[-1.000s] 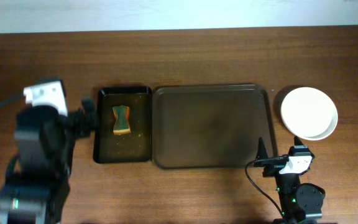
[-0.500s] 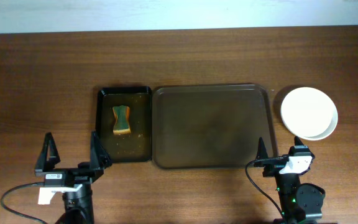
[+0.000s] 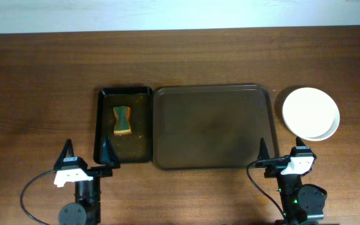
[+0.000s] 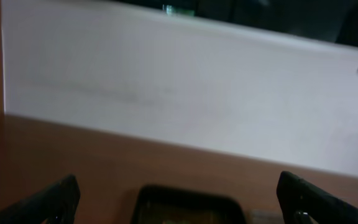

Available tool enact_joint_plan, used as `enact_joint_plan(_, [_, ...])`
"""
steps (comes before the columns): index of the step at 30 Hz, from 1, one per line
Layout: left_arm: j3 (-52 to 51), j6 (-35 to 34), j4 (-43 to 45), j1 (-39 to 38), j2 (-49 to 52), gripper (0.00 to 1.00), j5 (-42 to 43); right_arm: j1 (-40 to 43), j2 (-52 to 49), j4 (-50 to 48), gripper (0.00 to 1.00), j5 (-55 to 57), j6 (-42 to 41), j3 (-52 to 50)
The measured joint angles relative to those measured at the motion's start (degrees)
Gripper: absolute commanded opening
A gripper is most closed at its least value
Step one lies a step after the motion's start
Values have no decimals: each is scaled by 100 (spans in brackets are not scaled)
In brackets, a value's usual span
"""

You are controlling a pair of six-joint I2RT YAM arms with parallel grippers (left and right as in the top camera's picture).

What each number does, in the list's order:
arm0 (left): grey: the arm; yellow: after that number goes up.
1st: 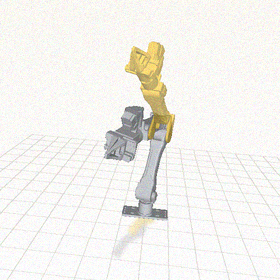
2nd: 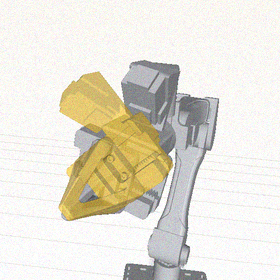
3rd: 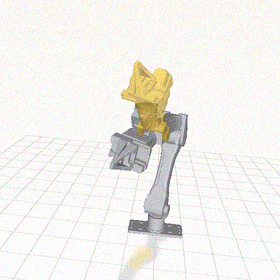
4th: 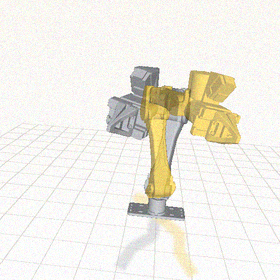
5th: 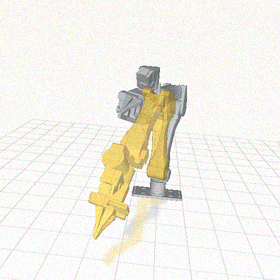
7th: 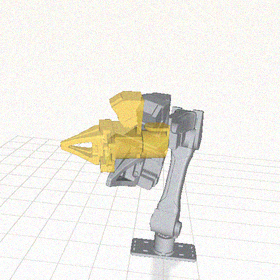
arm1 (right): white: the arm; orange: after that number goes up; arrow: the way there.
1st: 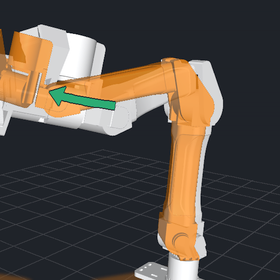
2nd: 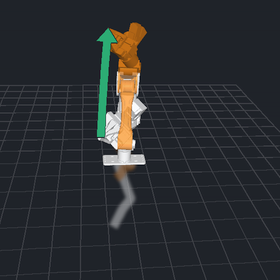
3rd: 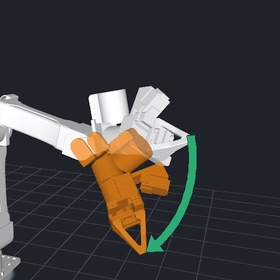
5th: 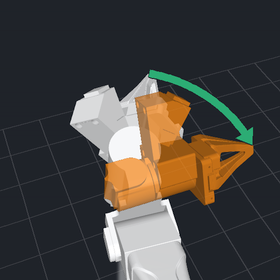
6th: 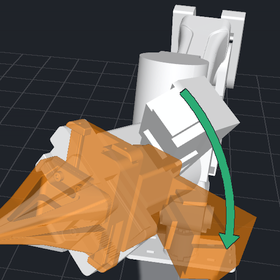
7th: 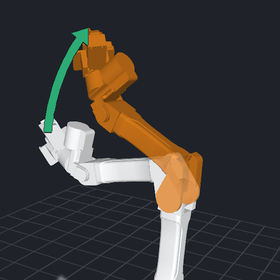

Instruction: Clean dirty plates on tray and stack at the side

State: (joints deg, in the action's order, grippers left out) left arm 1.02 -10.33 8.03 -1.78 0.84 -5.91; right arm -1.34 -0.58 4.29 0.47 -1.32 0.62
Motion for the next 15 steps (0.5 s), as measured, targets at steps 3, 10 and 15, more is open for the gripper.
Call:
enact_joint_plan(3, [7,-4,-857,0,-15,100,249,0,0,0,98,-2,2,0])
enact_joint_plan(10, [-26,20,-1263,0,-15,100,472,0,0,0,98,0,2,0])
enact_joint_plan(15, [-28,20,-1263,0,-15,100,511,0,0,0,99,0,0,0])
